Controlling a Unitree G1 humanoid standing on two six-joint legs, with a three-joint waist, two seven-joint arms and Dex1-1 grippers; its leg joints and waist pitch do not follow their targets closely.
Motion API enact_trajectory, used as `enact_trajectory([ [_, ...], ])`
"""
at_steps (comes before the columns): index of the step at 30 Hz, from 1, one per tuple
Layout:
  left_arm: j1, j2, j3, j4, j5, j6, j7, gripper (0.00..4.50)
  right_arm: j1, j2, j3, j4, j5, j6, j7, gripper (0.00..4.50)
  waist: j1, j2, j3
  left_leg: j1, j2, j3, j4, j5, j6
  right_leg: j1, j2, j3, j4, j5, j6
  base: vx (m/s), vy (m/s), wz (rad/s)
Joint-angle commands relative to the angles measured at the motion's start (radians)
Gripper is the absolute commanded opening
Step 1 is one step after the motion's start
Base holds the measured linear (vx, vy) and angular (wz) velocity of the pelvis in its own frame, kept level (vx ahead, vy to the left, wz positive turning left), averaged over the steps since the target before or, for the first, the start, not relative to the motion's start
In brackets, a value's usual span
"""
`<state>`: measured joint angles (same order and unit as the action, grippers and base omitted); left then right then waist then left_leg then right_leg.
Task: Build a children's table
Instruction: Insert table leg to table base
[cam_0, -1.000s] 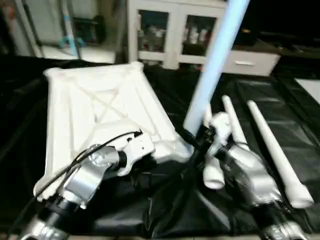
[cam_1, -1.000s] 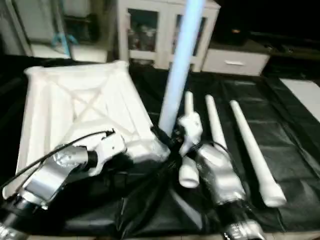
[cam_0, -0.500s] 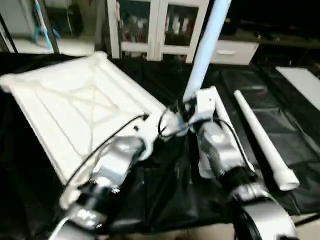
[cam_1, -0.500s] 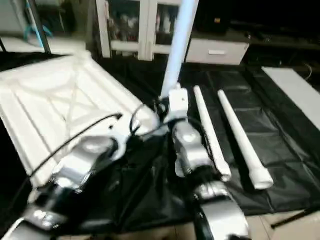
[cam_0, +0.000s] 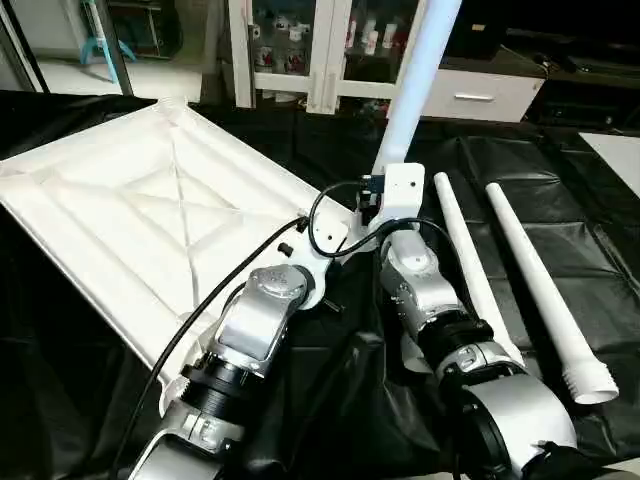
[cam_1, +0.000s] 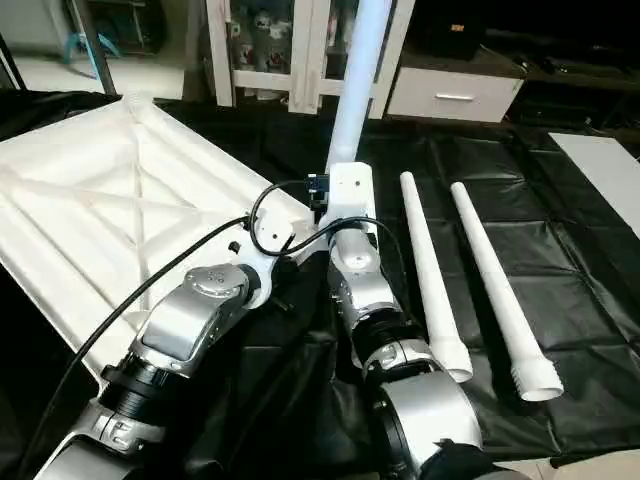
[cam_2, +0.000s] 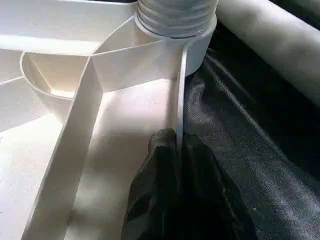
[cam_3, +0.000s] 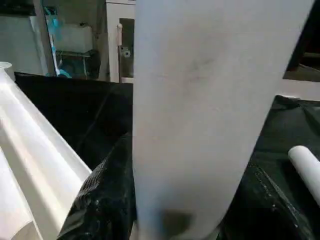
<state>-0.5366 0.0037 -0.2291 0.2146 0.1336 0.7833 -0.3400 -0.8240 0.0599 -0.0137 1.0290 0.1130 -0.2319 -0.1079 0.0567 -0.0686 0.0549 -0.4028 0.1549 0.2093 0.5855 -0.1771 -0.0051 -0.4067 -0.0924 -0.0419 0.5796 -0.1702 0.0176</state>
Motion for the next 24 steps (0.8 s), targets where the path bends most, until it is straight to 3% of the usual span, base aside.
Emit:
enact_trajectory([
  [1,-0.026,0.012,0.066,-0.043,0.005,-0.029,0.051,0.0,0.044,-0.012,-0.019,0.078,-0.001,0.024,-0.005,1.84,0.001,-0.003,-0.068,0.04,0.076,-0.03,-0.069,-0.142,0.062,0.032,-0.06,0.033,-0.038,-0.057,-0.209,0.0,0.0,0.0],
  [3,-0.024,0.012,0.064,-0.044,0.003,-0.028,0.051,0.0,0.043,-0.012,-0.019,0.076,-0.001,0.018,0.015,1.84,-0.001,-0.001,-0.068,0.04,0.077,-0.032,-0.072,-0.162,0.039,0.032,-0.057,0.032,-0.039,-0.082,-0.198,0.0,0.0,0.0],
  [6,-0.022,0.018,0.06,-0.046,-0.005,-0.028,0.049,0.0,0.046,-0.012,-0.027,0.058,0.017,0.0,0.075,1.84,-0.002,-0.003,-0.07,0.038,0.075,-0.032,-0.069,-0.155,0.039,0.035,-0.058,0.033,-0.036,-0.059,-0.197,0.0,0.0,0.0],
  [7,-0.022,0.023,0.059,-0.046,-0.008,-0.028,0.047,0.0,0.047,-0.01,-0.036,0.052,0.026,-0.006,0.097,2.4,-0.003,-0.004,-0.071,0.038,0.074,-0.031,-0.068,-0.14,0.046,0.036,-0.058,0.033,-0.034,-0.04,-0.202,0.0,0.0,0.0],
  [11,-0.024,0.036,0.061,-0.045,-0.015,-0.029,0.037,0.0,0.056,-0.012,-0.044,0.024,0.04,-0.011,0.145,2.54,-0.004,-0.006,-0.07,0.035,0.074,-0.03,-0.065,-0.134,0.066,0.037,-0.059,0.033,-0.034,-0.039,-0.214,0.0,0.0,0.0],
  [12,-0.024,0.038,0.061,-0.044,-0.015,-0.029,0.036,0.0,0.057,-0.011,-0.046,0.018,0.046,-0.01,0.156,2.61,-0.004,0.002,-0.071,0.036,0.074,-0.031,-0.065,-0.139,0.063,0.037,-0.061,0.034,-0.034,-0.048,-0.218,0.0,0.0,0.0],
  [13,-0.025,0.04,0.062,-0.042,-0.017,-0.03,0.034,0.0,0.058,-0.01,-0.048,0.012,0.052,-0.008,0.168,2.88,-0.008,-0.002,-0.071,0.034,0.075,-0.032,-0.064,-0.135,0.062,0.038,-0.06,0.034,-0.033,-0.041,-0.222,0.0,0.0,0.0],
  [19,-0.031,0.053,0.059,-0.035,-0.03,-0.034,0.027,0.0,0.059,-0.01,-0.058,-0.029,0.059,0.002,0.232,3.28,-0.014,0.001,-0.07,0.035,0.075,-0.033,-0.063,-0.171,0.05,0.035,-0.059,0.035,-0.034,-0.078,-0.232,0.0,0.0,0.0],
  [24,-0.036,0.056,0.058,-0.027,-0.033,-0.042,0.025,0.0,0.06,-0.02,-0.051,-0.042,0.053,-0.002,0.25,3.54,-0.012,0.0,-0.071,0.035,0.075,-0.032,-0.061,-0.151,0.053,0.035,-0.058,0.034,-0.03,-0.055,-0.241,0.0,0.0,0.0],
])
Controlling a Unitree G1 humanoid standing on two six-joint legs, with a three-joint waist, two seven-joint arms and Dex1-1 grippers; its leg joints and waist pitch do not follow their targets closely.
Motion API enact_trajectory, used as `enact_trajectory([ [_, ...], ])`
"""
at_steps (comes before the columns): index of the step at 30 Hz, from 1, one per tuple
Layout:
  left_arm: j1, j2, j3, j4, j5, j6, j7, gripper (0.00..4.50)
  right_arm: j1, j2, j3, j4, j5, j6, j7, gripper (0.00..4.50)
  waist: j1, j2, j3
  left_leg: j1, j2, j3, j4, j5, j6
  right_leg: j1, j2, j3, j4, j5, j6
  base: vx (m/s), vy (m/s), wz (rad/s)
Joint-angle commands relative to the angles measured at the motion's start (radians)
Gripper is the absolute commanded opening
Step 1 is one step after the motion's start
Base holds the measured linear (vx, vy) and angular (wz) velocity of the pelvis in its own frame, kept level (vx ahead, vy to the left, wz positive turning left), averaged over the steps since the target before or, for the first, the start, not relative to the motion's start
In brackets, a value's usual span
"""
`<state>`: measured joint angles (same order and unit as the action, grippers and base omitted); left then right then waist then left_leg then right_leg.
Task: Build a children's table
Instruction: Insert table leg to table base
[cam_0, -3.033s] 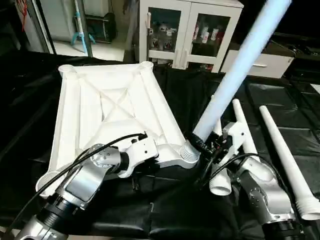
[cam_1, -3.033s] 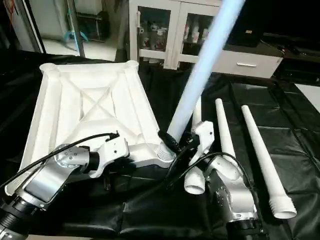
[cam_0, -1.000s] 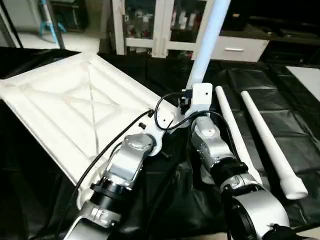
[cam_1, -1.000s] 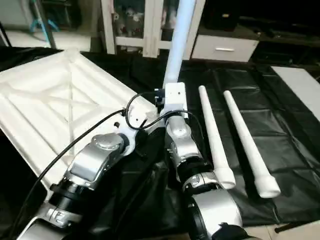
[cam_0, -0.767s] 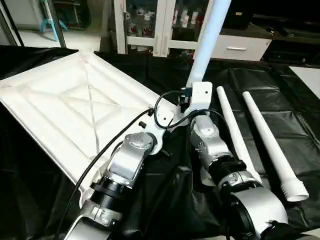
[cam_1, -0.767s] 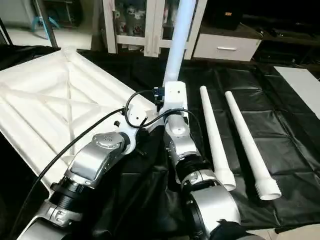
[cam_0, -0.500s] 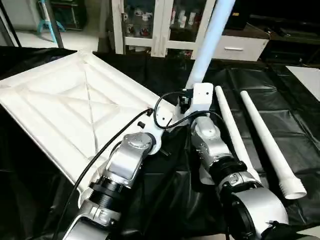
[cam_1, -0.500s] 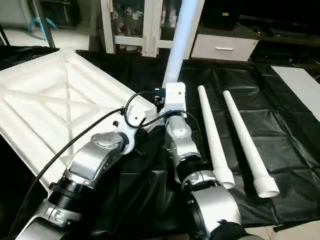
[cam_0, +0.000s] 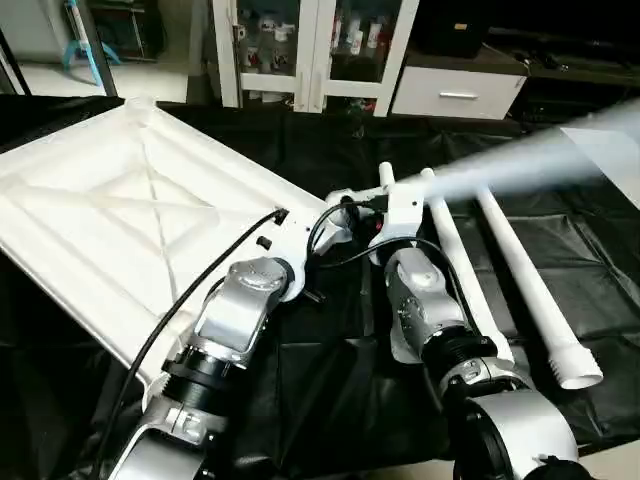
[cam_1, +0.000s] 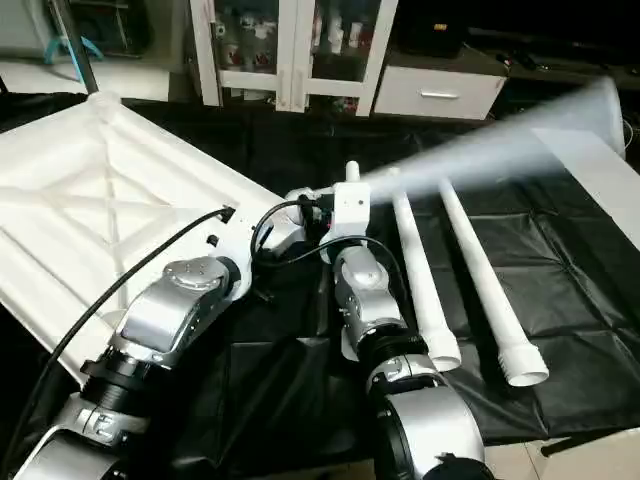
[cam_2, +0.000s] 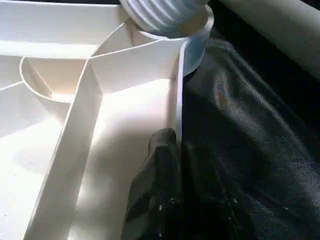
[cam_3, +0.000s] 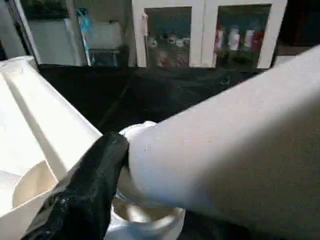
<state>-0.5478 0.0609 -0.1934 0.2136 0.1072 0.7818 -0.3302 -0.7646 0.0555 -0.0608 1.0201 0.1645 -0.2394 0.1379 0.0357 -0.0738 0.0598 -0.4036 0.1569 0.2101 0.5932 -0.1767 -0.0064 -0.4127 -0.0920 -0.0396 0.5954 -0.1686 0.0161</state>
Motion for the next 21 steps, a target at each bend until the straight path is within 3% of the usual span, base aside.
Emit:
enact_trajectory([
  [1,-0.025,0.0,0.022,-0.026,-0.008,-0.042,0.016,0.0,0.007,-0.023,0.001,-0.047,-0.004,-0.002,0.015,3.54,0.009,0.005,-0.077,0.035,0.073,-0.032,-0.067,-0.132,0.059,0.041,-0.058,0.031,-0.043,-0.037,-0.245,0.0,0.0,0.0],
  [5,-0.019,0.004,0.02,-0.03,-0.01,-0.045,0.015,0.0,0.028,-0.024,0.003,-0.074,-0.007,-0.021,0.041,3.22,0.01,0.002,-0.077,0.035,0.072,-0.032,-0.064,-0.113,0.072,0.043,-0.057,0.031,-0.04,-0.018,-0.249,0.0,0.0,0.0],
  [15,-0.007,0.017,0.016,-0.034,-0.015,-0.057,0.012,0.0,0.059,-0.02,-0.003,-0.11,-0.005,-0.04,0.063,2.33,0.011,0.008,-0.078,0.036,0.072,-0.033,-0.064,-0.128,0.066,0.043,-0.057,0.031,-0.041,-0.031,-0.255,0.0,0.0,0.0],
  [21,0.002,0.022,0.01,-0.04,-0.014,-0.065,0.009,0.0,0.067,-0.022,-0.006,-0.122,-0.009,-0.05,0.071,2.08,0.011,0.007,-0.079,0.036,0.072,-0.032,-0.063,-0.118,0.069,0.044,-0.057,0.031,-0.039,-0.014,-0.259,0.0,0.0,0.0],
])
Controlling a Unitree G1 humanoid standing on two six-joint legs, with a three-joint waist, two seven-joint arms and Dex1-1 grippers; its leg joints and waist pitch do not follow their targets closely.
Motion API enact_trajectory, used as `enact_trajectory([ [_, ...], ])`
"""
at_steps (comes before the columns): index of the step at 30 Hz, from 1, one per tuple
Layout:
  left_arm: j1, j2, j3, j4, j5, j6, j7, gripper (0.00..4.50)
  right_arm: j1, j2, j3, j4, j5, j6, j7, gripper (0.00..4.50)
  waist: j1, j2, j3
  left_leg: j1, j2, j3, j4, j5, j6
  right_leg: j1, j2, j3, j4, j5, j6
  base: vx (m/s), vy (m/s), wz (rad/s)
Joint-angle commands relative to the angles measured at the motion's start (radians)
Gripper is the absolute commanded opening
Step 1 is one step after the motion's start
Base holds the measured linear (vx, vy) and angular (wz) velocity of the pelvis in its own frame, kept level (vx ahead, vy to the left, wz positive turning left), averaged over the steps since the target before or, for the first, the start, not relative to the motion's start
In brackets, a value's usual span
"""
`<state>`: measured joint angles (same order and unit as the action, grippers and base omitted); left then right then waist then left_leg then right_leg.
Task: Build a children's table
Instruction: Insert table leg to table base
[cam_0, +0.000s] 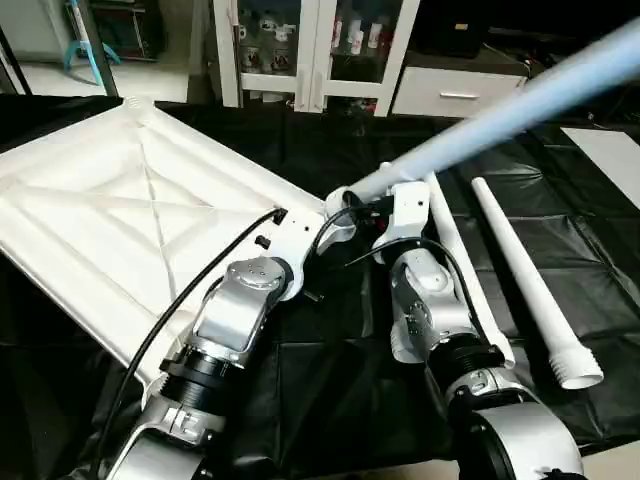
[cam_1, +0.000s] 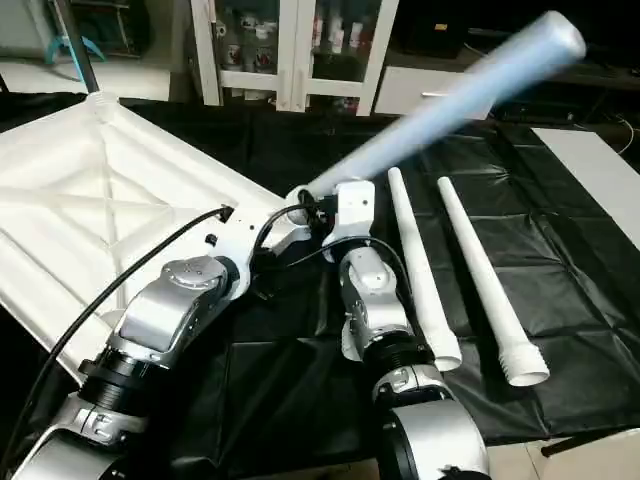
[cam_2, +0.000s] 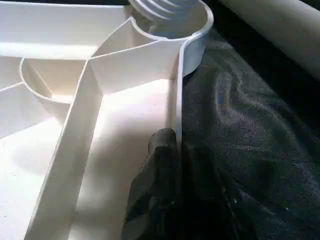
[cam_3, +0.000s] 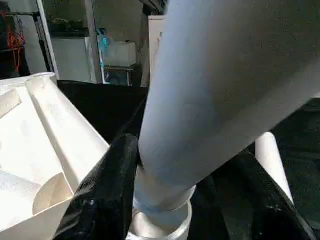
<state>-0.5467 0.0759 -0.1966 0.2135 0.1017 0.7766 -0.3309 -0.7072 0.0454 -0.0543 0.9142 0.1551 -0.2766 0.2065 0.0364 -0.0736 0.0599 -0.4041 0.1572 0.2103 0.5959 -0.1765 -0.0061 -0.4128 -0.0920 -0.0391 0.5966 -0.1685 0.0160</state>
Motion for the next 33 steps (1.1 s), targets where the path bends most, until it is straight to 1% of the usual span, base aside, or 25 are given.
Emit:
enact_trajectory([
  [1,0.001,0.009,0.012,-0.038,-0.009,-0.061,0.008,0.0,0.009,-0.013,-0.014,-0.017,0.001,-0.013,0.005,1.97,0.011,0.007,-0.079,0.037,0.071,-0.032,-0.065,-0.118,0.069,0.044,-0.057,0.031,-0.041,-0.014,-0.259,0.0,0.0,0.0],
  [10,0.01,0.029,-0.001,-0.047,-0.006,-0.08,-0.009,0.0,0.014,-0.025,-0.015,-0.043,0.0,-0.02,0.02,1.87,0.012,0.007,-0.079,0.037,0.072,-0.033,-0.064,-0.118,0.069,0.045,-0.057,0.03,-0.039,-0.018,-0.258,0.0,0.0,0.0],
  [11,0.02,0.056,-0.021,-0.058,-0.005,-0.101,-0.045,0.0,0.016,-0.039,-0.011,-0.091,0.012,-0.002,0.061,1.87,0.013,0.007,-0.078,0.037,0.071,-0.033,-0.065,-0.123,0.068,0.044,-0.056,0.03,-0.041,-0.025,-0.257,0.0,0.0,0.0],
  [12,0.025,0.071,-0.032,-0.063,-0.003,-0.116,-0.065,0.0,0.016,-0.046,-0.011,-0.112,0.021,0.012,0.082,1.87,0.014,0.006,-0.078,0.036,0.072,-0.033,-0.065,-0.13,0.069,0.046,-0.058,0.031,-0.041,-0.036,-0.252,0.0,0.0,0.0],
  [13,0.037,0.103,-0.053,-0.076,-0.003,-0.139,-0.11,0.0,0.015,-0.064,-0.01,-0.164,0.044,0.049,0.132,1.86,0.015,0.004,-0.077,0.036,0.072,-0.035,-0.066,-0.136,0.073,0.047,-0.056,0.03,-0.042,-0.048,-0.243,0.0,0.0,0.0],
  [14,0.038,0.106,-0.054,-0.077,-0.003,-0.14,-0.114,0.0,0.015,-0.066,-0.01,-0.17,0.046,0.053,0.138,1.86,0.016,0.005,-0.077,0.038,0.073,-0.035,-0.066,-0.136,0.072,0.046,-0.056,0.031,-0.041,-0.05,-0.242,0.0,0.0,0.0],
  [15,0.045,0.124,-0.063,-0.083,-0.004,-0.145,-0.135,0.0,0.015,-0.079,-0.008,-0.202,0.061,0.077,0.171,1.86,0.019,0.008,-0.076,0.043,0.073,-0.033,-0.065,-0.143,0.068,0.041,-0.055,0.03,-0.043,-0.062,-0.241,0.0,0.0,0.0],
  [16,0.059,0.165,-0.081,-0.097,-0.008,-0.172,-0.19,0.0,0.013,-0.111,-0.001,-0.264,0.092,0.149,0.237,1.86,0.022,0.007,-0.073,0.043,0.072,-0.033,-0.068,-0.159,0.064,0.041,-0.052,0.03,-0.047,-0.094,-0.234,0.0,0.0,0.0],
  [17,0.065,0.181,-0.089,-0.102,-0.011,-0.187,-0.212,0.0,0.012,-0.123,0.001,-0.285,0.103,0.179,0.258,1.86,0.023,0.009,-0.073,0.042,0.074,-0.034,-0.07,-0.165,0.058,0.041,-0.053,0.031,-0.046,-0.104,-0.229,0.0,0.0,0.0],
  [18,0.075,0.216,-0.103,-0.113,-0.012,-0.219,-0.256,0.0,0.009,-0.157,0.003,-0.331,0.133,0.251,0.309,1.86,0.027,0.012,-0.071,0.046,0.074,-0.035,-0.072,-0.178,0.045,0.038,-0.052,0.031,-0.049,-0.125,-0.222,0.0,0.0,0.0],
  [19,0.085,0.247,-0.116,-0.125,-0.019,-0.257,-0.306,0.0,0.005,-0.187,0.005,-0.37,0.16,0.314,0.351,1.86,0.03,0.011,-0.071,0.047,0.074,-0.035,-0.073,-0.183,0.037,0.039,-0.051,0.031,-0.049,-0.131,-0.217,0.0,0.0,0.0],
  [20,0.089,0.258,-0.12,-0.132,-0.023,-0.266,-0.323,0.0,0.004,-0.199,0.006,-0.384,0.168,0.33,0.367,1.86,0.031,0.012,-0.072,0.047,0.075,-0.035,-0.074,-0.181,0.03,0.038,-0.052,0.031,-0.047,-0.129,-0.217,0.0,0.0,0.0],
  [21,0.105,0.297,-0.135,-0.156,-0.033,-0.314,-0.385,0.0,-0.003,-0.248,0.008,-0.436,0.205,0.399,0.429,1.86,0.037,0.016,-0.069,0.054,0.073,-0.033,-0.074,-0.202,0.019,0.033,-0.049,0.03,-0.053,-0.15,-0.216,0.0,0.0,0.0],
  [22,0.109,0.309,-0.14,-0.163,-0.036,-0.333,-0.403,0.0,-0.005,-0.262,0.008,-0.451,0.216,0.419,0.447,1.86,0.041,0.017,-0.07,0.05,0.076,-0.033,-0.076,-0.203,0.003,0.033,-0.052,0.031,-0.048,-0.151,-0.214,0.0,0.0,0.0],
  [23,0.113,0.318,-0.136,-0.171,-0.042,-0.324,-0.411,0.0,-0.008,-0.291,0.01,-0.473,0.231,0.451,0.481,1.86,0.044,0.017,-0.069,0.053,0.075,-0.032,-0.077,-0.212,-0.001,0.031,-0.051,0.031,-0.051,-0.159,-0.211,0.0,0.0,0.0],
  [24,0.115,0.323,-0.132,-0.174,-0.048,-0.315,-0.413,0.0,-0.007,-0.307,0.009,-0.49,0.237,0.475,0.501,1.86,0.051,0.019,-0.07,0.057,0.075,-0.031,-0.078,-0.225,-0.017,0.028,-0.05,0.031,-0.049,-0.166,-0.209,0.0,0.0,0.0],
  [25,0.118,0.333,-0.129,-0.185,-0.062,-0.302,-0.432,0.28,-0.007,-0.328,0.008,-0.511,0.252,0.507,0.525,1.86,0.052,0.019,-0.068,0.055,0.074,-0.031,-0.08,-0.24,-0.031,0.027,-0.05,0.032,-0.05,-0.18,-0.207,0.0,0.0,0.0],
  [26,0.124,0.344,-0.116,-0.201,-0.082,-0.298,-0.456,0.45,-0.005,-0.359,0.003,-0.544,0.278,0.552,0.559,1.86,0.053,0.021,-0.069,0.055,0.074,-0.032,-0.081,-0.246,-0.038,0.029,-0.052,0.032,-0.05,-0.185,-0.205,0.0,0.0,0.0],
  [27,0.13,0.358,-0.107,-0.217,-0.099,-0.307,-0.482,0.57,-0.002,-0.383,-0.002,-0.567,0.3,0.587,0.586,1.86,0.055,0.019,-0.069,0.054,0.075,-0.034,-0.083,-0.255,-0.046,0.031,-0.051,0.031,-0.05,-0.192,-0.197,0.0,0.0,0.0],
  [28,0.138,0.38,-0.095,-0.235,-0.116,-0.336,-0.515,0.57,0.002,-0.415,-0.01,-0.596,0.326,0.634,0.62,1.86,0.055,0.014,-0.069,0.054,0.074,-0.034,-0.082,-0.254,-0.049,0.031,-0.053,0.031,-0.05,-0.193,-0.197,0.0,0.0,0.0],
  [29,0.138,0.381,-0.095,-0.236,-0.117,-0.338,-0.516,0.68,0.003,-0.417,-0.011,-0.598,0.327,0.637,0.622,1.86,0.058,0.015,-0.069,0.053,0.074,-0.034,-0.082,-0.254,-0.05,0.032,-0.054,0.031,-0.05,-0.195,-0.198,0.0,0.0,0.0],
  [30,0.138,0.39,-0.084,-0.241,-0.122,-0.355,-0.523,0.81,0.005,-0.43,-0.011,-0.602,0.324,0.647,0.632,1.86,0.057,0.015,-0.068,0.051,0.074,-0.033,-0.082,-0.254,-0.053,0.03,-0.055,0.031,-0.051,-0.193,-0.201,0.0,0.0,0.0],
  [31,0.138,0.396,-0.077,-0.242,-0.126,-0.368,-0.527,0.92,0.007,-0.44,-0.01,-0.609,0.323,0.659,0.638,1.86,0.054,0.012,-0.067,0.048,0.073,-0.034,-0.082,-0.262,-0.058,0.031,-0.056,0.031,-0.052,-0.208,-0.198,0.0,0.0,0.0],
  [32,0.138,0.401,-0.057,-0.252,-0.144,-0.379,-0.537,0.99,0.011,-0.453,-0.007,-0.614,0.322,0.667,0.652,1.86,0.054,0.011,-0.068,0.048,0.073,-0.034,-0.082,-0.263,-0.06,0.032,-0.057,0.031,-0.051,-0.214,-0.196,0.0,0.0,0.0],
  [33,0.136,0.406,-0.024,-0.27,-0.181,-0.382,-0.557,1.02,0.016,-0.467,-0.003,-0.624,0.328,0.683,0.67,1.86,0.053,0.006,-0.069,0.046,0.073,-0.034,-0.08,-0.262,-0.059,0.032,-0.06,0.032,-0.052,-0.228,-0.195,0.0,0.0,0.0],
])
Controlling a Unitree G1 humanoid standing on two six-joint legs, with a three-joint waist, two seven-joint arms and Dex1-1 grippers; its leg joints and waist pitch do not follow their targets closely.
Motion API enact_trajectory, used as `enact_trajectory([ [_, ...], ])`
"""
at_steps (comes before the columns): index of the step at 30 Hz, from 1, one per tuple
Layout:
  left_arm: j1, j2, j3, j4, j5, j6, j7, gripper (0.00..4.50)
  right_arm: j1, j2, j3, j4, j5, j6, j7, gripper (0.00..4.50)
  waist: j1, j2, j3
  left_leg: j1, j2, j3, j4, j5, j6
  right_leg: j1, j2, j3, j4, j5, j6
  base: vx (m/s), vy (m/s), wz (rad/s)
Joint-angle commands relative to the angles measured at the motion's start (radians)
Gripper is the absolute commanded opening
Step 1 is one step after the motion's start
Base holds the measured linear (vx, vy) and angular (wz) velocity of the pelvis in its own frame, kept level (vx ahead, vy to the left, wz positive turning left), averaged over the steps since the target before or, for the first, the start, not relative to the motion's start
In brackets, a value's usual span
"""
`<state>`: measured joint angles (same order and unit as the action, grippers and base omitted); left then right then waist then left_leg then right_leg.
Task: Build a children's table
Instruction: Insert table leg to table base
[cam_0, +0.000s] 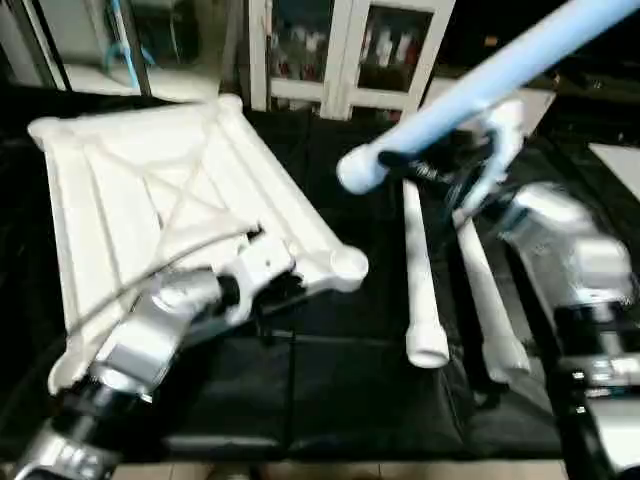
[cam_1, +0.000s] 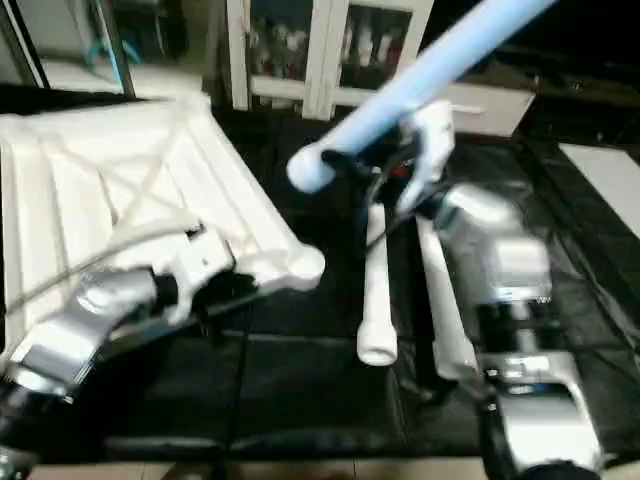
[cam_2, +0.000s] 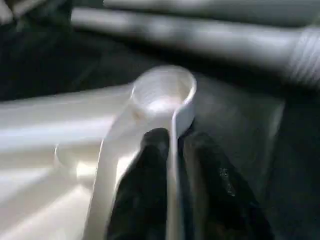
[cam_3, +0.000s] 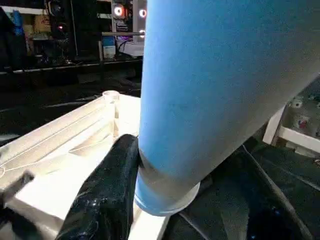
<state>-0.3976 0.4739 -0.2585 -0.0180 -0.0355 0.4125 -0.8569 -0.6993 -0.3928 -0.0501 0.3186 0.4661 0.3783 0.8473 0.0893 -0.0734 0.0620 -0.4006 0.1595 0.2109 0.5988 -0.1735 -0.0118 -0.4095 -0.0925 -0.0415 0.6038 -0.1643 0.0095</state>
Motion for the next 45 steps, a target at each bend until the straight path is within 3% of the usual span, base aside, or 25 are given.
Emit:
enact_trajectory([
  [1,-0.015,0.012,0.064,-0.053,-0.074,-0.017,-0.049,1.05,0.012,-0.04,-0.005,-0.037,0.023,0.042,0.042,1.86,0.001,0.007,-0.071,0.044,0.071,-0.034,-0.082,-0.264,-0.053,0.028,-0.06,0.035,-0.06,-0.24,-0.191,0.0,0.0,0.0],
  [3,-0.024,0.021,0.106,-0.077,-0.114,-0.002,-0.067,1.14,0.016,-0.051,-0.002,-0.052,0.028,0.063,0.054,1.86,-0.001,0.003,-0.07,0.042,0.07,-0.034,-0.081,-0.256,-0.051,0.028,-0.058,0.034,-0.058,-0.242,-0.193,0.0,0.0,0.0],
  [5,-0.035,0.025,0.144,-0.099,-0.16,0.022,-0.08,1.47,0.02,-0.061,0.003,-0.065,0.034,0.08,0.062,1.86,0.001,0.005,-0.07,0.042,0.069,-0.032,-0.079,-0.247,-0.048,0.027,-0.057,0.035,-0.056,-0.239,-0.195,0.0,0.0,0.0],
  [9,-0.144,-0.005,0.295,-0.137,-0.359,0.122,-0.085,1.73,0.04,-0.097,0.054,-0.102,0.007,0.09,0.122,1.86,0.005,-0.004,-0.068,0.042,0.067,-0.029,-0.075,-0.258,-0.05,0.025,-0.058,0.034,-0.057,-0.276,-0.205,0.0,0.0,0.0],
  [11,-0.179,-0.018,0.314,-0.127,-0.388,0.133,-0.076,1.91,0.046,-0.106,0.074,-0.113,-0.008,0.09,0.14,1.86,0.007,-0.001,-0.067,0.043,0.068,-0.032,-0.075,-0.264,-0.052,0.024,-0.059,0.034,-0.059,-0.287,-0.203,0.0,0.0,0.0],
  [12,-0.239,-0.047,0.307,-0.108,-0.408,0.154,-0.065,1.95,0.058,-0.117,0.124,-0.149,-0.038,0.091,0.168,1.86,0.009,-0.005,-0.066,0.044,0.068,-0.032,-0.075,-0.266,-0.057,0.023,-0.058,0.033,-0.059,-0.31,-0.19,0.0,0.0,0.0],
  [15,-0.275,-0.076,0.288,-0.093,-0.402,0.171,-0.045,2.33,0.063,-0.114,0.156,-0.184,-0.049,0.102,0.177,1.85,0.009,-0.007,-0.066,0.04,0.071,-0.036,-0.077,-0.273,-0.066,0.026,-0.06,0.034,-0.061,-0.319,-0.168,0.0,0.0,0.0],
  [18,-0.331,-0.161,0.287,-0.099,-0.49,0.249,-0.013,2.47,0.061,-0.109,0.214,-0.235,-0.06,0.133,0.187,1.85,0.009,-0.007,-0.069,0.039,0.069,-0.034,-0.073,-0.257,-0.07,0.026,-0.06,0.035,-0.058,-0.302,-0.172,0.0,0.0,0.0],
  [19,-0.332,-0.164,0.286,-0.099,-0.492,0.251,-0.012,2.71,0.061,-0.11,0.215,-0.237,-0.06,0.133,0.187,1.85,0.011,-0.007,-0.071,0.042,0.071,-0.034,-0.072,-0.251,-0.066,0.025,-0.061,0.035,-0.06,-0.285,-0.18,0.0,0.0,0.0],
  [20,-0.34,-0.175,0.273,-0.1,-0.493,0.259,-0.007,2.77,0.059,-0.11,0.231,-0.245,-0.071,0.129,0.19,1.85,0.013,-0.004,-0.07,0.041,0.071,-0.035,-0.072,-0.249,-0.066,0.025,-0.061,0.035,-0.059,-0.28,-0.18,0.0,0.0,0.0],
  [26,-0.362,-0.205,0.262,-0.111,-0.524,0.298,0.009,3.19,0.046,-0.115,0.263,-0.291,-0.088,0.161,0.191,1.85,0.012,-0.007,-0.072,0.038,0.069,-0.035,-0.071,-0.219,-0.059,0.032,-0.057,0.034,-0.055,-0.234,-0.184,0.0,0.0,0.0],
  [32,-0.384,-0.235,0.269,-0.169,-0.638,0.379,-0.005,3.62,0.046,-0.135,0.294,-0.336,-0.093,0.203,0.197,1.85,0.017,-0.011,-0.07,0.039,0.07,-0.034,-0.07,-0.215,-0.059,0.033,-0.058,0.033,-0.053,-0.234,-0.195,0.0,0.0,0.0],
  [33,-0.384,-0.235,0.269,-0.169,-0.639,0.38,-0.005,3.66,0.046,-0.136,0.294,-0.336,-0.093,0.203,0.197,1.85,0.016,-0.017,-0.07,0.038,0.07,-0.033,-0.07,-0.214,-0.058,0.034,-0.057,0.033,-0.054,-0.237,-0.194,0.0,0.0,0.0],
  [35,-0.384,-0.238,0.263,-0.18,-0.643,0.381,-0.003,3.71,0.048,-0.142,0.303,-0.349,-0.101,0.212,0.203,1.85,0.016,-0.016,-0.069,0.039,0.069,-0.033,-0.069,-0.221,-0.057,0.033,-0.057,0.034,-0.057,-0.266,-0.176,0.0,0.0,0.0],
  [36,-0.383,-0.247,0.252,-0.184,-0.629,0.375,0.011,3.97,0.053,-0.149,0.313,-0.365,-0.111,0.221,0.208,1.85,0.016,-0.023,-0.068,0.036,0.07,-0.034,-0.069,-0.219,-0.057,0.034,-0.059,0.035,-0.059,-0.286,-0.166,0.0,0.0,0.0],
  [37,-0.383,-0.247,0.252,-0.184,-0.629,0.375,0.011,4.04,0.053,-0.149,0.313,-0.365,-0.111,0.221,0.208,1.85,0.017,-0.018,-0.068,0.04,0.072,-0.034,-0.069,-0.22,-0.062,0.031,-0.06,0.035,-0.06,-0.295,-0.158,0.0,0.0,0.0],
  [38,-0.385,-0.25,0.247,-0.181,-0.62,0.374,0.02,4.05,0.054,-0.151,0.316,-0.372,-0.113,0.226,0.208,1.85,0.015,-0.025,-0.068,0.039,0.072,-0.034,-0.069,-0.222,-0.063,0.031,-0.059,0.034,-0.061,-0.299,-0.155,0.0,0.0,0.0],
  [41,-0.385,-0.253,0.232,-0.172,-0.594,0.384,0.075,4.05,0.06,-0.152,0.323,-0.396,-0.108,0.243,0.199,1.85,0.015,-0.023,-0.068,0.041,0.073,-0.037,-0.072,-0.242,-0.08,0.029,-0.056,0.033,-0.061,-0.304,-0.143,0.0,0.0,0.0],
  [45,-0.387,-0.256,0.221,-0.147,-0.547,0.356,0.12,3.67,0.058,-0.146,0.324,-0.399,-0.106,0.246,0.192,1.85,0.015,-0.026,-0.068,0.041,0.072,-0.037,-0.072,-0.251,-0.084,0.028,-0.057,0.034,-0.063,-0.3,-0.133,0.0,0.0,0.0],
])
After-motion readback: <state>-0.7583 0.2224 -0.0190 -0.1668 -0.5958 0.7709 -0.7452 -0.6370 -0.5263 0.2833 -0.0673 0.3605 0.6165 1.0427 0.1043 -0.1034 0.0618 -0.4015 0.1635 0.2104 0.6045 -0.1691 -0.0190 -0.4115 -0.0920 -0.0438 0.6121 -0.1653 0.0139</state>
